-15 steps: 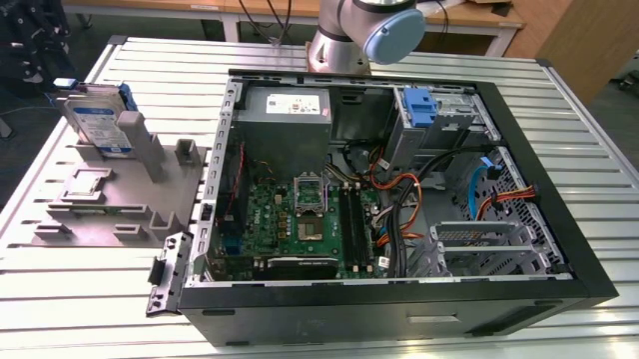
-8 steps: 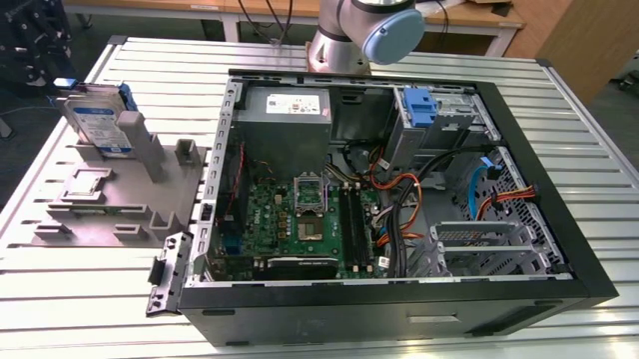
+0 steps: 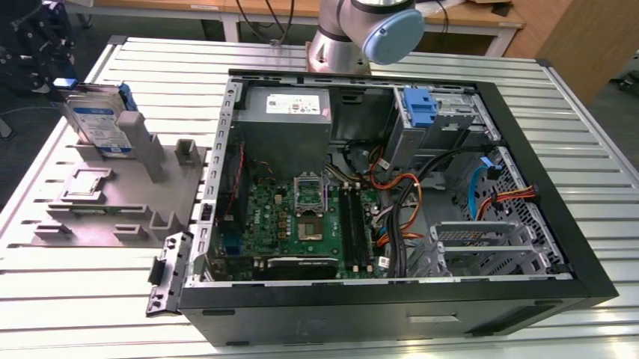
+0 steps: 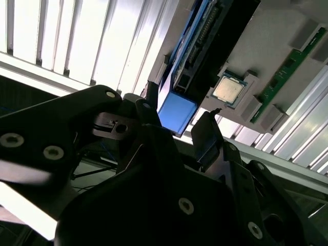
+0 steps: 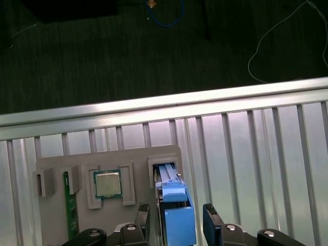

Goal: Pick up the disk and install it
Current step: 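Pick up the disk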

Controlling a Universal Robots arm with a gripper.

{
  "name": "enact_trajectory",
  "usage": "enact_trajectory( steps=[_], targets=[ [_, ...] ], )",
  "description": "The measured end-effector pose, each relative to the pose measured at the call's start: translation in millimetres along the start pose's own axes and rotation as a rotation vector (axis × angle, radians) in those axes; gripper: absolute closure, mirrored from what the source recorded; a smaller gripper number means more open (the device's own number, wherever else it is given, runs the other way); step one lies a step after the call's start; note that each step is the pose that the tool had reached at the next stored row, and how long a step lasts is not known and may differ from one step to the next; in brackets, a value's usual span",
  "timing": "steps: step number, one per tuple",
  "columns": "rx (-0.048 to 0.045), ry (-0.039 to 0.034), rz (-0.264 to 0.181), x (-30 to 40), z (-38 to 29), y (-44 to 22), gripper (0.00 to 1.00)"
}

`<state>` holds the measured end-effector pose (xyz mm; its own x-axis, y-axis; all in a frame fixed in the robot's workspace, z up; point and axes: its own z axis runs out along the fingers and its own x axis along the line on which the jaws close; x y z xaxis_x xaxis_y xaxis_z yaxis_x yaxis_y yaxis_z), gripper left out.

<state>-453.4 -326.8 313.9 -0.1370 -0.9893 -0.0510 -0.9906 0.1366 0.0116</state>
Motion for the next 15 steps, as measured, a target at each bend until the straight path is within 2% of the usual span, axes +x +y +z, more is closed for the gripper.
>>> enact_trajectory(
  steps=[5, 15],
  targets=[
    [0.0001, -0.0001, 0.000, 0.1, 1.2, 0.0, 0.47],
    [-0.0009, 0.0002, -0.014, 0.6, 11.2, -0.1, 0.47]
  ],
)
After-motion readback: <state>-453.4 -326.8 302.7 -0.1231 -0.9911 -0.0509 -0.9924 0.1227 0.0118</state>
